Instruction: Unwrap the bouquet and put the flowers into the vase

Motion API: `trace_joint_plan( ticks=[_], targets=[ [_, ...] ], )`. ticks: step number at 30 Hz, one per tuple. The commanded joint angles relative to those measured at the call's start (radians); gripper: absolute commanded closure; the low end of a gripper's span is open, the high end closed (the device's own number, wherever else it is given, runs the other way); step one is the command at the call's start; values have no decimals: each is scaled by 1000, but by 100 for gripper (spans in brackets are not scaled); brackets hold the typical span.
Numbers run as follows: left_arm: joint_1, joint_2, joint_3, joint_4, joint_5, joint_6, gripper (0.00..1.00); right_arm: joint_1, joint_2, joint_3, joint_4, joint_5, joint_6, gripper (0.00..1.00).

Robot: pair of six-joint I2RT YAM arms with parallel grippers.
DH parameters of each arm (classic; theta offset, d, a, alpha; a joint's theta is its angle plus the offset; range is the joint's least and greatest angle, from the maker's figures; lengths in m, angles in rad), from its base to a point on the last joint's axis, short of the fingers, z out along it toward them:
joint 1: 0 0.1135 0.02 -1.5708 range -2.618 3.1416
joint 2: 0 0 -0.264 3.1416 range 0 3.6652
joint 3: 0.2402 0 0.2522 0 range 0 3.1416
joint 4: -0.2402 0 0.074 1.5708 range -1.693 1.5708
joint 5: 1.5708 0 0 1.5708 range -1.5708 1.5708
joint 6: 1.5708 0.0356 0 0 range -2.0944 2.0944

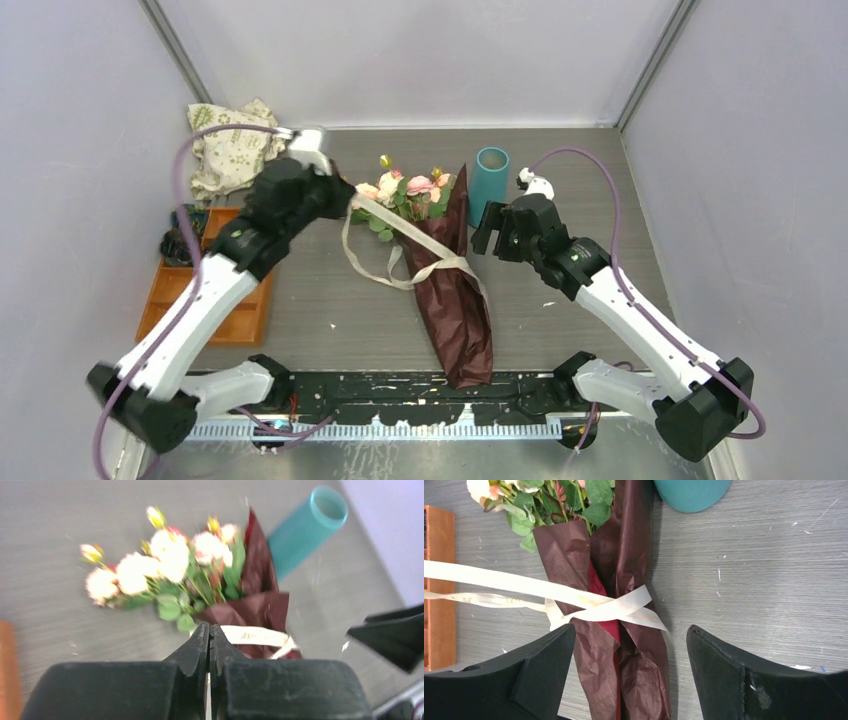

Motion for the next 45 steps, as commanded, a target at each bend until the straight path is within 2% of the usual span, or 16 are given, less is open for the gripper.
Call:
trace_joint_plan(
  ticks=[1, 6, 11, 20, 29, 31, 34, 37, 39, 42, 43, 45],
  targets=[
    [19, -173, 134, -132, -225, -4, 99, -1, 19, -16, 77, -68, 13, 13],
    [20, -268, 169, -258, -439, -1, 99, 4, 63, -7, 94, -134, 2, 14],
    [20, -340, 144, -306, -611, 6, 98, 76, 100, 22, 82, -129, -34, 15],
    [21, -373, 148, -365, -746, 16, 98, 207, 240, 69, 86, -109, -23, 16],
    [21, -408, 218, -490, -883, 44, 97, 219, 402, 120, 103, -95, -12, 19],
    [20, -426, 203, -491, -903, 44, 96, 219, 428, 133, 99, -80, -13, 23],
    [20, -444, 166, -476, -917, 42, 94, 220, 456, 147, 101, -49, -14, 42],
    [21, -432, 144, -474, -945, 31, 92, 220, 463, 153, 106, -16, -10, 64],
    [20, -410, 157, -503, -950, 1, 92, 219, 459, 155, 101, 18, -9, 72],
    [21, -385, 180, -541, -953, -38, 92, 219, 451, 159, 74, 74, -24, 72],
    [21, -381, 184, -546, -951, -45, 92, 220, 445, 161, 64, 81, -36, 66],
    [21, -374, 194, -565, -966, -68, 91, 219, 428, 156, 56, 89, -48, 48]
  ],
)
